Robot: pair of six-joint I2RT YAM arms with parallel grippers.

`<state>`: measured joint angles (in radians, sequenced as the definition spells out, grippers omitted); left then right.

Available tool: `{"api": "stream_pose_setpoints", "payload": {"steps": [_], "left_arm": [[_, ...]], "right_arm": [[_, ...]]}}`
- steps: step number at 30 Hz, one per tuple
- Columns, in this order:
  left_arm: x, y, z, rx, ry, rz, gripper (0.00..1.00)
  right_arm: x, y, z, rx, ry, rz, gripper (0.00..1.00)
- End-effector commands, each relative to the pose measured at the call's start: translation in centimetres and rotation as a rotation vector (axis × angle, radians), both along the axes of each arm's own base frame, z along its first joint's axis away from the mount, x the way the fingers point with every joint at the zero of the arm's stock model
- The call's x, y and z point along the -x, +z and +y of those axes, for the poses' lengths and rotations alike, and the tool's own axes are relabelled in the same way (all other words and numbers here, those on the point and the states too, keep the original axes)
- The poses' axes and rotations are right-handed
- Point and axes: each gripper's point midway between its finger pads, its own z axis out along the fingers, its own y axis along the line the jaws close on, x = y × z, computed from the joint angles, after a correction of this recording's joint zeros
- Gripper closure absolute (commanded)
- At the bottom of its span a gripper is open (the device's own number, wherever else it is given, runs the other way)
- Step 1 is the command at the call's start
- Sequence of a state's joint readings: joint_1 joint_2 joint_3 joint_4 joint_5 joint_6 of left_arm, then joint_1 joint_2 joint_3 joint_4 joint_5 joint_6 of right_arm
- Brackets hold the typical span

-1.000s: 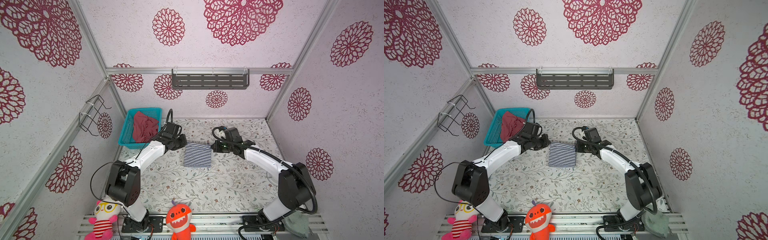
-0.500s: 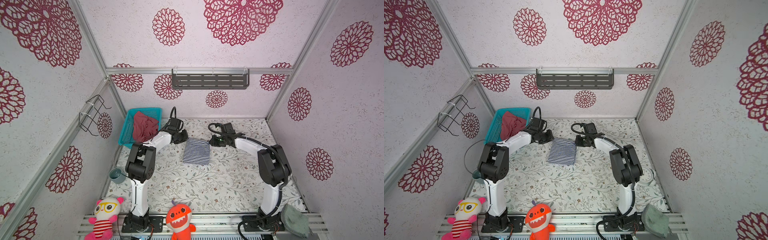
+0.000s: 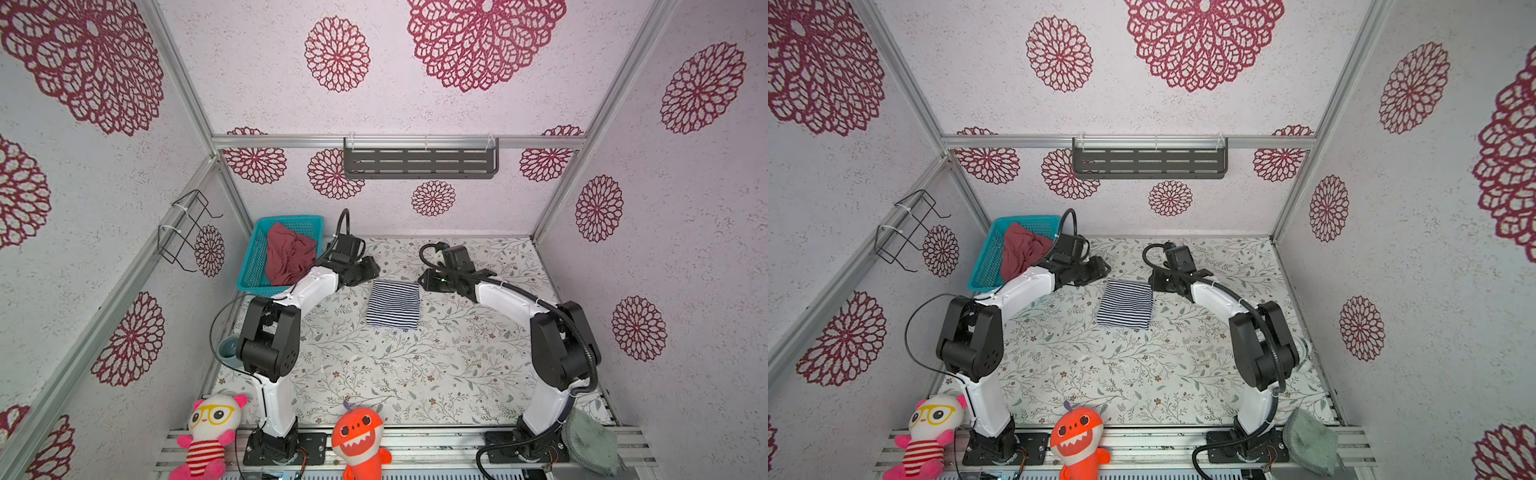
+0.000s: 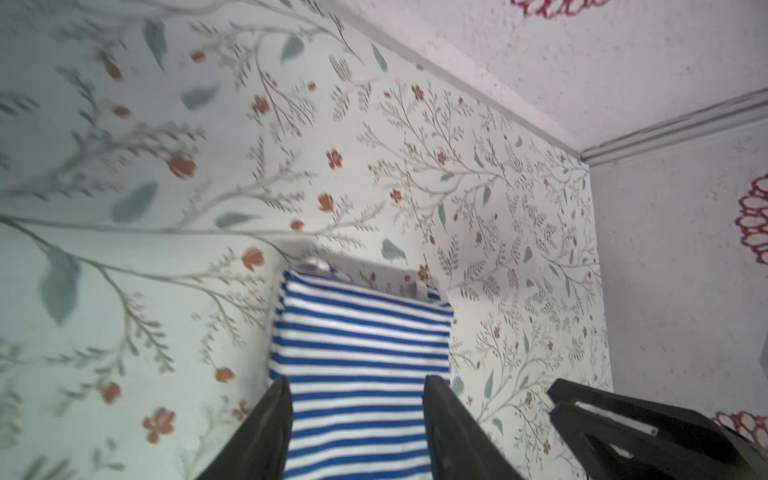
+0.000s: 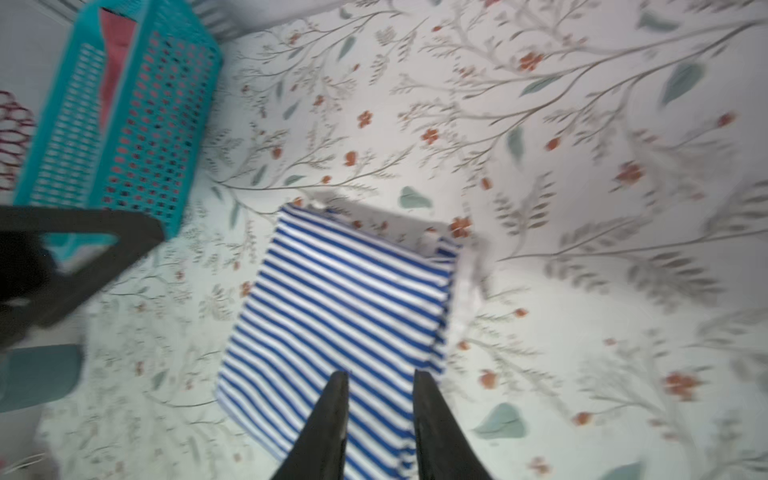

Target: Fold and stack the tank tops

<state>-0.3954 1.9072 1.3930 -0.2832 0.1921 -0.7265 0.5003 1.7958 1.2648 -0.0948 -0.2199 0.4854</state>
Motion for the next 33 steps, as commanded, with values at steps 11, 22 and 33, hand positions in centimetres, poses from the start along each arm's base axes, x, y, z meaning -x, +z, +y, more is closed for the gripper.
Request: {"api": "stream_pose_setpoints", "payload": {"steps": [11, 22, 33], "left_arm": [[3.9, -6.0, 2.2, -0.057, 0.090, 0.099, 0.48], [5.5, -5.0, 2.0, -0.031, 0.077, 0.106, 0.46], [6.3, -8.0, 3.2, -0.040, 0.105, 0.160, 0.48]], "right_arm": [[3.7, -9.4, -1.0, 0.031, -0.101, 0.138, 0.78], [5.7, -1.9, 3.6, -0.077, -0.008, 0.048, 0.80], [9.8, -11.0, 0.1, 0.015, -0.104, 0.226, 0.85]]}}
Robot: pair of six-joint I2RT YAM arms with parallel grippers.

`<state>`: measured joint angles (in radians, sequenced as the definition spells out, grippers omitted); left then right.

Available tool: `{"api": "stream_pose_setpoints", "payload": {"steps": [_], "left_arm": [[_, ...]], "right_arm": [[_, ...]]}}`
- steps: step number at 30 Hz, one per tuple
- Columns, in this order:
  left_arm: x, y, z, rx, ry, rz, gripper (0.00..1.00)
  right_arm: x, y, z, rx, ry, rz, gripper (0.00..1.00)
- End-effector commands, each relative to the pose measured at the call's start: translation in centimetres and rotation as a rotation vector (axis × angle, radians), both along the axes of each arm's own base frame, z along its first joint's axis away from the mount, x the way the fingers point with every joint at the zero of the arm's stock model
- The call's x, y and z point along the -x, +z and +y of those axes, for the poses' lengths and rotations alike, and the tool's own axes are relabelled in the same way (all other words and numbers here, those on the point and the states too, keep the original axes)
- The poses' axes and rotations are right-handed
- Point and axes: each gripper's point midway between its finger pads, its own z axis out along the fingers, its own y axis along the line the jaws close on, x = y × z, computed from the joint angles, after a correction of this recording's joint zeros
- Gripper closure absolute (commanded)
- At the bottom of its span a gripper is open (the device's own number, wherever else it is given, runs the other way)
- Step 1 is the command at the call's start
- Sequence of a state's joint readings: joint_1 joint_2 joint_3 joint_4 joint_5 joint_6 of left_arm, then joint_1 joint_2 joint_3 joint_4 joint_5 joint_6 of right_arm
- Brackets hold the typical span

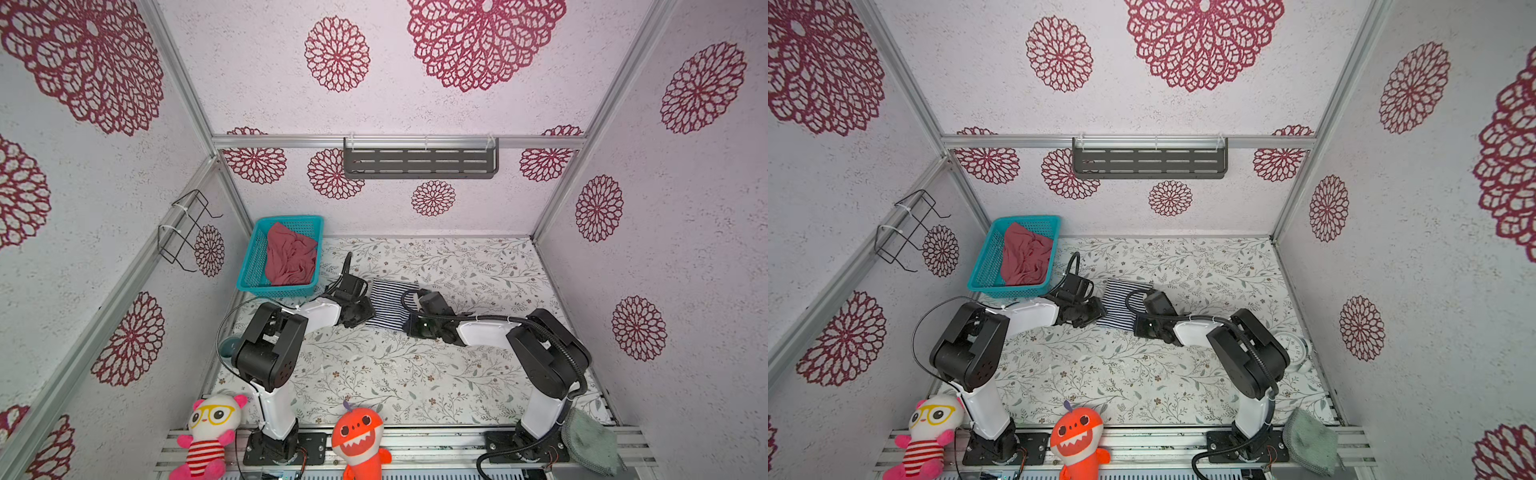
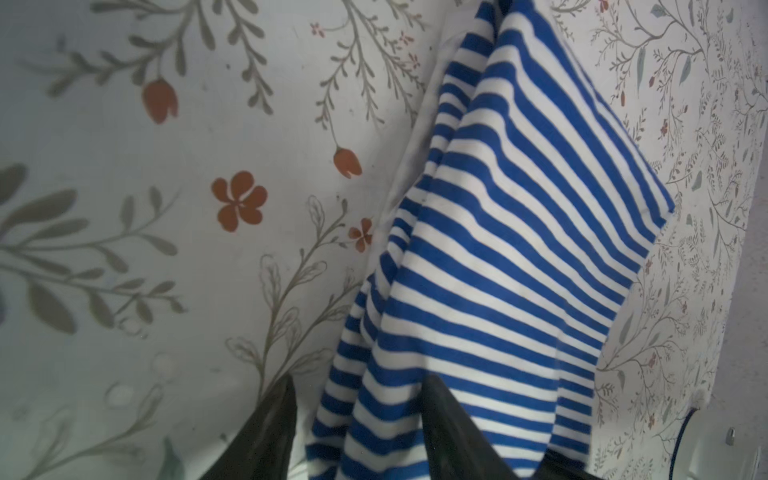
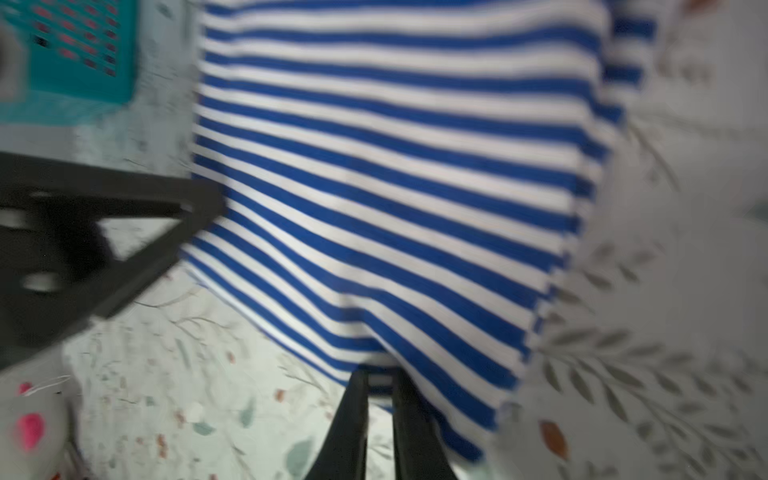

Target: Fold and stack the tank tops

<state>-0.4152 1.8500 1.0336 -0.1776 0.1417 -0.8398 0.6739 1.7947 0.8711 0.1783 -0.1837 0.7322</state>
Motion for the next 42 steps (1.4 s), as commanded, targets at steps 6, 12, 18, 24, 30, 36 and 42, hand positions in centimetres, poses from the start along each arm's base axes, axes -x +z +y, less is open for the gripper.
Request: {"api": "stream_pose_setpoints", "payload": {"steps": [6, 12, 18, 24, 30, 36, 42], "left_arm": [[-1.8, 4.1, 1.7, -0.030, -0.003, -0.091, 0.48], [-2.2, 3.6, 1.3, 0.004, -0.029, -0.061, 0.41], [-2.1, 2.4, -0.9, 0.045, -0.035, -0.051, 0.42], [-2.7, 1.2, -2.0, 0.055, -0.036, -0.037, 0.57], [-2.4, -1.0, -3.8, 0.067, -0.053, 0.001, 0.72], [-2.7, -1.2, -4.8, 0.076, -0.054, 0.001, 0.54], [-2.4, 5.8, -0.6, -0.061, -0.031, -0.113, 0.32]], "right_arm": [[-1.1, 4.5, -4.6, 0.103, -0.069, -0.074, 0.77], [-3.4, 7.6, -7.1, 0.172, -0.047, -0.099, 0.49], [-6.8, 6.4, -6.4, 0.243, -0.010, -0.090, 0.49], [-8.4, 4.2, -4.1, 0.209, 0.029, -0.066, 0.54], [-9.2, 2.0, -3.0, 0.190, 0.034, -0.039, 0.60], [-9.7, 1.0, -2.7, 0.202, 0.032, -0.029, 0.75], [-10.3, 0.8, -5.2, 0.312, 0.011, -0.042, 0.92]]}}
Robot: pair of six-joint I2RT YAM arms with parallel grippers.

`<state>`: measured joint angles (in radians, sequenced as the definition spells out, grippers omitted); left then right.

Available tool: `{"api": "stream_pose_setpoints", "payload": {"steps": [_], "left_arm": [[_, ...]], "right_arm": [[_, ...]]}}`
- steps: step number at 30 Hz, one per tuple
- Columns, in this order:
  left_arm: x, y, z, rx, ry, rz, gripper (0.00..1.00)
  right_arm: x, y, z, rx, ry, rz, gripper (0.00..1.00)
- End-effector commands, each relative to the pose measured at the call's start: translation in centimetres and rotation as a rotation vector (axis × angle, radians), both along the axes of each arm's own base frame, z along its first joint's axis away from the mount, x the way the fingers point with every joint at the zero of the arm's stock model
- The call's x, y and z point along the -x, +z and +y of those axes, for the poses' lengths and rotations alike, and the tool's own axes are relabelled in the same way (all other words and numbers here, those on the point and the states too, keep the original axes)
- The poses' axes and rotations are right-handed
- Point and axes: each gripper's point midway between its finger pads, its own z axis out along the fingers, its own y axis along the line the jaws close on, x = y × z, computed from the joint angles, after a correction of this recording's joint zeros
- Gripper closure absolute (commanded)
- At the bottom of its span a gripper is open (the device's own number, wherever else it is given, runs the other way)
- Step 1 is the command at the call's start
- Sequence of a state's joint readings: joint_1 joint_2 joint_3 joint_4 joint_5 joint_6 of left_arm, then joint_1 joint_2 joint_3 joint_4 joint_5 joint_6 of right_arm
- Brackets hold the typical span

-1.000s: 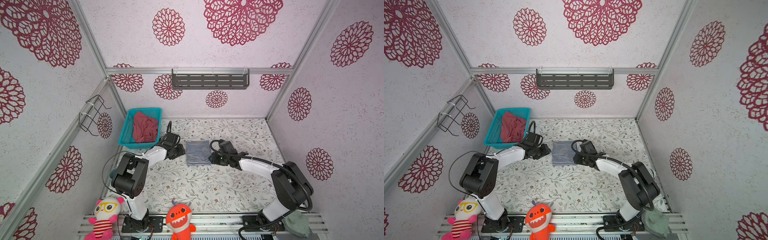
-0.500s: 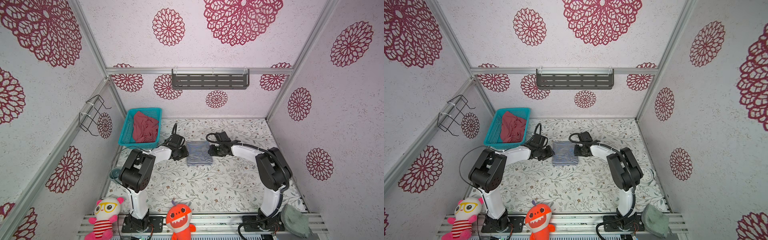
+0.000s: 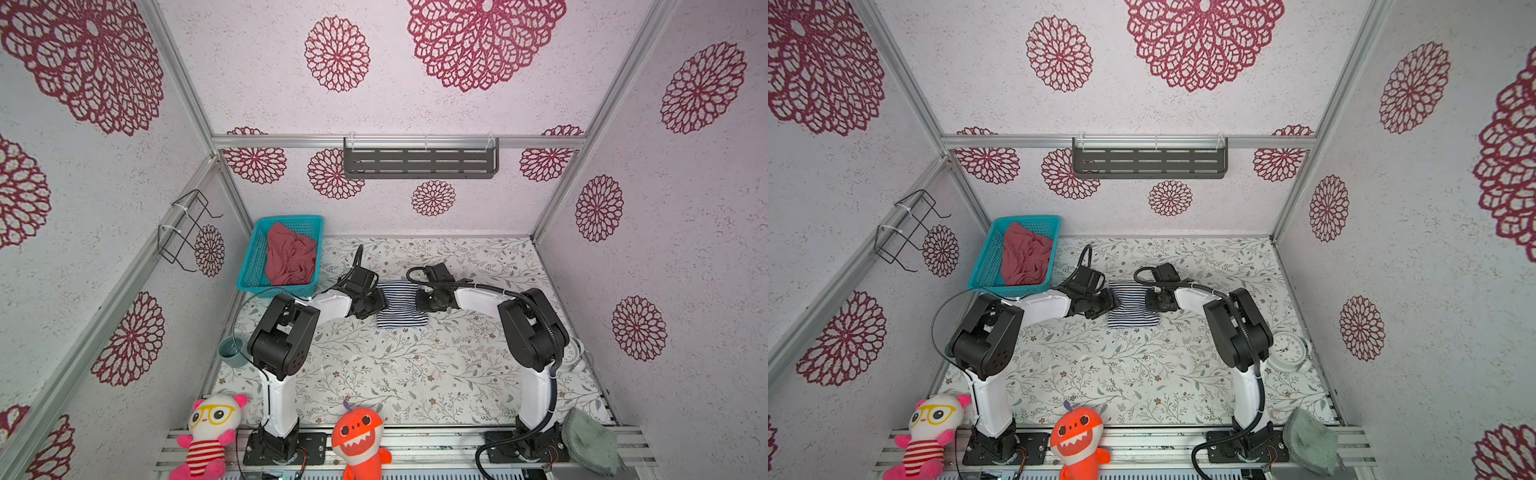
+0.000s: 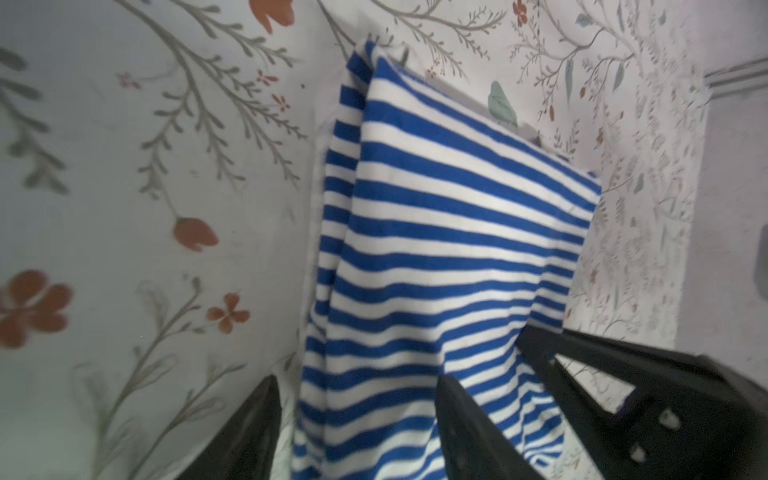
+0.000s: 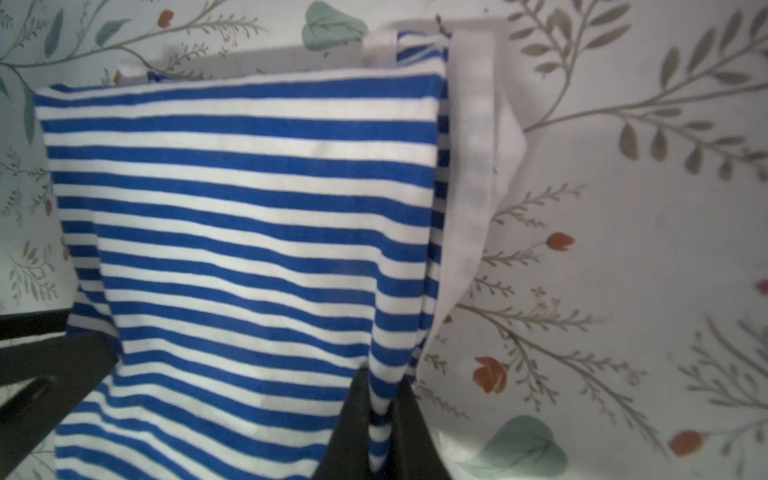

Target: Fold and stack the tank tops

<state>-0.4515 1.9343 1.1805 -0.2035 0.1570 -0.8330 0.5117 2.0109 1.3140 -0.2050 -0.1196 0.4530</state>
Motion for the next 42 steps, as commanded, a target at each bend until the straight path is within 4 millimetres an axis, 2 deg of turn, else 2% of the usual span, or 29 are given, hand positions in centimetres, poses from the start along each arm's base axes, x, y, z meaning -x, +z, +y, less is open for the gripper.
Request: {"api": "stream_pose_setpoints", "payload": {"steps": [1, 5, 9, 12, 15, 23, 27, 30, 32, 34, 36, 38, 42], "left_arm": [[0.3, 5.9, 3.6, -0.108, 0.026, -0.105, 0.31], [1.9, 10.8, 7.3, -0.171, 0.060, -0.188, 0.30], [3.2, 13.1, 10.7, -0.214, 0.106, -0.220, 0.28], [3.7, 13.5, 12.3, -0.228, 0.135, -0.225, 0.28], [3.8, 13.5, 13.1, -0.228, 0.151, -0.226, 0.28], [3.1, 13.2, 14.5, -0.267, 0.153, -0.211, 0.27], [2.5, 14.2, 15.5, -0.280, 0.162, -0.225, 0.27], [2.2, 14.8, 16.2, -0.291, 0.170, -0.232, 0.27], [1.9, 15.2, 16.9, -0.307, 0.176, -0.231, 0.27], [1.6, 15.7, 17.9, -0.328, 0.180, -0.221, 0.26], [1.0, 16.5, 19.8, -0.364, 0.204, -0.220, 0.25], [0.1, 17.1, 22.1, -0.403, 0.236, -0.223, 0.24], [-2.8, 16.7, 26.4, -0.438, 0.302, -0.189, 0.24]], "right_arm": [[-0.8, 0.3, -2.0, 0.084, -0.015, -0.020, 0.93], [-2.1, 0.6, -5.5, 0.136, -0.043, -0.028, 0.95], [-3.9, 1.3, -10.4, 0.176, -0.099, -0.031, 0.97], [-5.5, 1.7, -14.1, 0.202, -0.148, -0.037, 0.97], [-7.6, 2.0, -18.0, 0.209, -0.216, -0.041, 0.97], [-13.0, 1.5, -25.2, 0.250, -0.295, -0.059, 0.97], [-15.1, 0.8, -26.8, 0.241, -0.305, -0.067, 0.97], [-16.5, 0.3, -26.6, 0.223, -0.289, -0.073, 0.97], [-16.9, 0.6, -26.2, 0.199, -0.282, -0.072, 0.93], [-16.8, 1.5, -26.0, 0.183, -0.285, -0.085, 0.82], [-16.6, 3.9, -26.1, 0.178, -0.293, -0.123, 0.60], [-16.1, 6.4, -26.5, 0.196, -0.309, -0.156, 0.43], [-14.2, 10.8, -26.8, 0.213, -0.332, -0.188, 0.29]]}}
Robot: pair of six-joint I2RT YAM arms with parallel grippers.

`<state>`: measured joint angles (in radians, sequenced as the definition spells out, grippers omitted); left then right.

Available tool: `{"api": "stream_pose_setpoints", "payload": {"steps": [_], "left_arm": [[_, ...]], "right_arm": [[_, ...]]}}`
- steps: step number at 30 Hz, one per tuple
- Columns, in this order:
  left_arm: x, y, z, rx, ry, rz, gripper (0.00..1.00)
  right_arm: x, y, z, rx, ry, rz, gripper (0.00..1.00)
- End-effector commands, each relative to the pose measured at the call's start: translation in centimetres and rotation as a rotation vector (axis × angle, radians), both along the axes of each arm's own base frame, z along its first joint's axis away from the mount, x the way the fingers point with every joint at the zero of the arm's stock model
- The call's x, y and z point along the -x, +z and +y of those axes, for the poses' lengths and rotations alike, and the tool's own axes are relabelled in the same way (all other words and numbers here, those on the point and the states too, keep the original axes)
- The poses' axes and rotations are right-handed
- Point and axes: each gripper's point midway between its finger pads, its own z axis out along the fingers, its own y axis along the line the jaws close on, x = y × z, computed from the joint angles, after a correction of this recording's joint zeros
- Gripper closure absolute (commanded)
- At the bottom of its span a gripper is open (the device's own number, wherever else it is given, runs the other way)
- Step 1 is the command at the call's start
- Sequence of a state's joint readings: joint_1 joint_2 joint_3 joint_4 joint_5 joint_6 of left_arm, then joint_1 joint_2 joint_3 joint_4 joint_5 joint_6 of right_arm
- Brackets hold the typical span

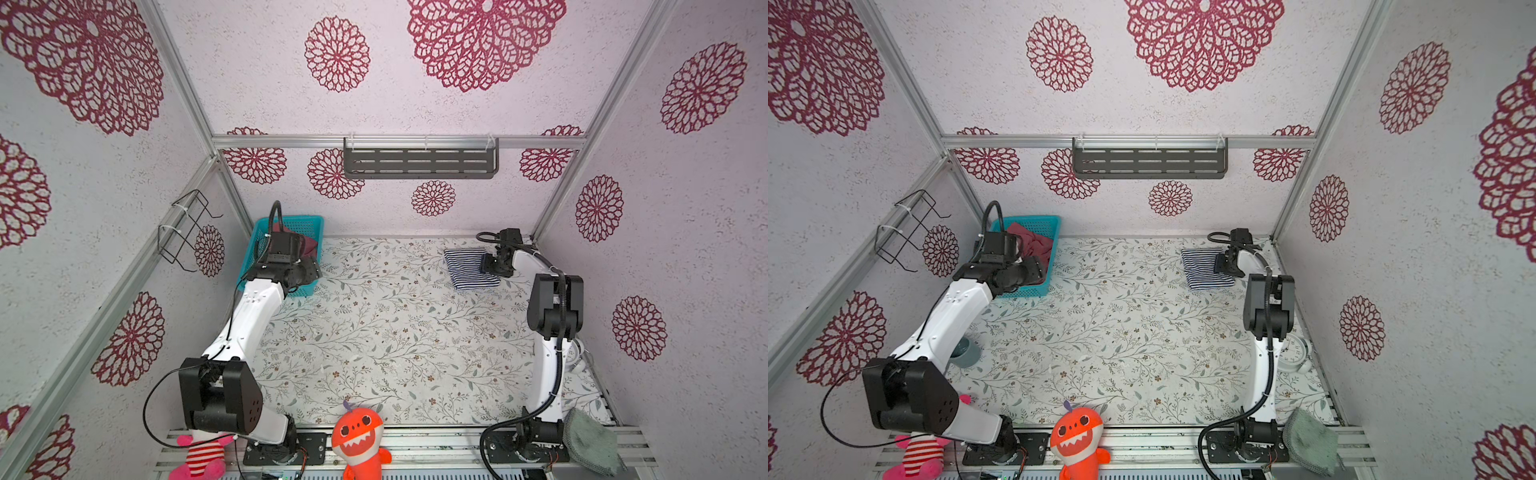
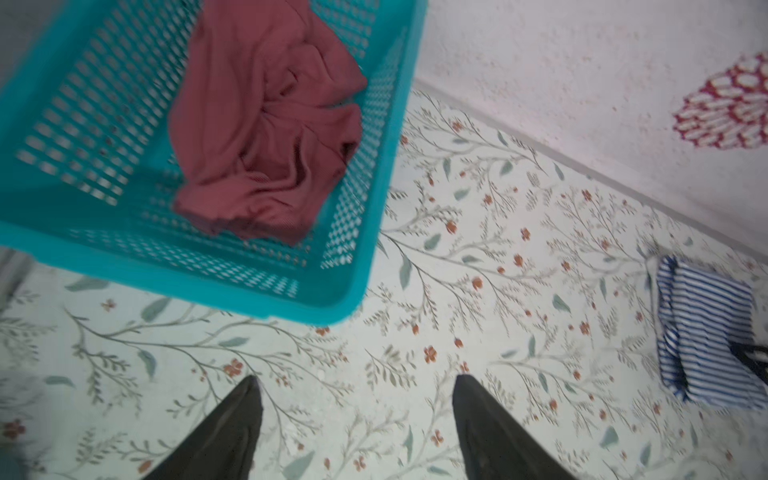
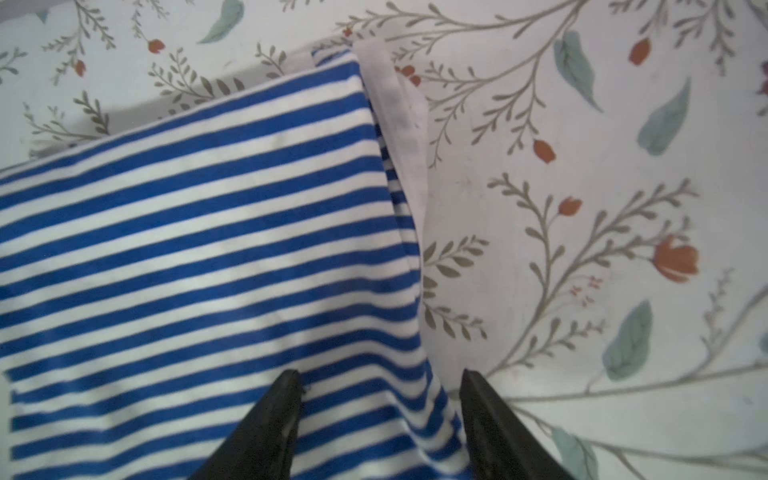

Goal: Fold and stack the tank tops
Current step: 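Set the bundle down with the right gripper while the left moves to the basket, then grasp the maroon tank top in the teal basket with the left gripper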

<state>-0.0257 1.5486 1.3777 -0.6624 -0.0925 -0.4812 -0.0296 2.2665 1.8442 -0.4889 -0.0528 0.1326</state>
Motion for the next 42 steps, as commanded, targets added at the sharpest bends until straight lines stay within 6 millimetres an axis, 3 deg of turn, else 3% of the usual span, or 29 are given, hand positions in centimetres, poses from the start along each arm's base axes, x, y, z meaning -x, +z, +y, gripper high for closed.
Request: {"api": "stream_pose_setpoints", "payload": {"steps": [1, 4, 11, 16, 19, 23, 24, 30, 37, 42], "left_arm": [[-2.0, -1.4, 3.7, -0.061, 0.035, 0.057, 0.24], [-4.7, -3.4, 6.2, -0.057, 0.072, 0.099, 0.23], [-10.5, -8.8, 11.2, -0.077, 0.148, 0.183, 0.21], [-12.6, -12.2, 13.2, -0.063, 0.166, 0.237, 0.21], [-13.2, -14.5, 14.8, -0.012, 0.193, 0.270, 0.22], [-14.0, -16.9, 15.0, 0.039, 0.184, 0.298, 0.25], [-14.3, -17.2, 14.8, 0.051, 0.177, 0.295, 0.26], [-15.3, -19.0, 13.2, 0.108, 0.120, 0.299, 0.31], [-15.1, -19.8, 12.8, 0.095, 0.103, 0.319, 0.54], [-15.1, -19.3, 12.8, 0.083, 0.098, 0.312, 0.77]], "right_arm": [[1.3, 8.7, -0.2, 0.009, -0.016, -0.126, 0.28], [3.4, 9.7, 1.0, -0.015, 0.005, -0.154, 0.28], [9.6, 9.2, 4.8, -0.064, 0.070, -0.171, 0.28], [13.6, 9.3, 6.6, -0.094, 0.114, -0.248, 0.23], [16.5, 9.1, 6.1, -0.060, 0.079, -0.247, 0.18], [19.5, 9.4, 5.7, -0.040, 0.078, -0.253, 0.13], [20.0, 9.5, 5.7, -0.044, 0.082, -0.254, 0.06], [23.2, 10.1, 5.0, -0.068, 0.024, -0.290, 0.04], [24.9, 11.3, 4.6, -0.078, 0.003, -0.354, 0.09], [25.3, 11.2, 4.8, -0.086, 0.014, -0.342, 0.12]]}}
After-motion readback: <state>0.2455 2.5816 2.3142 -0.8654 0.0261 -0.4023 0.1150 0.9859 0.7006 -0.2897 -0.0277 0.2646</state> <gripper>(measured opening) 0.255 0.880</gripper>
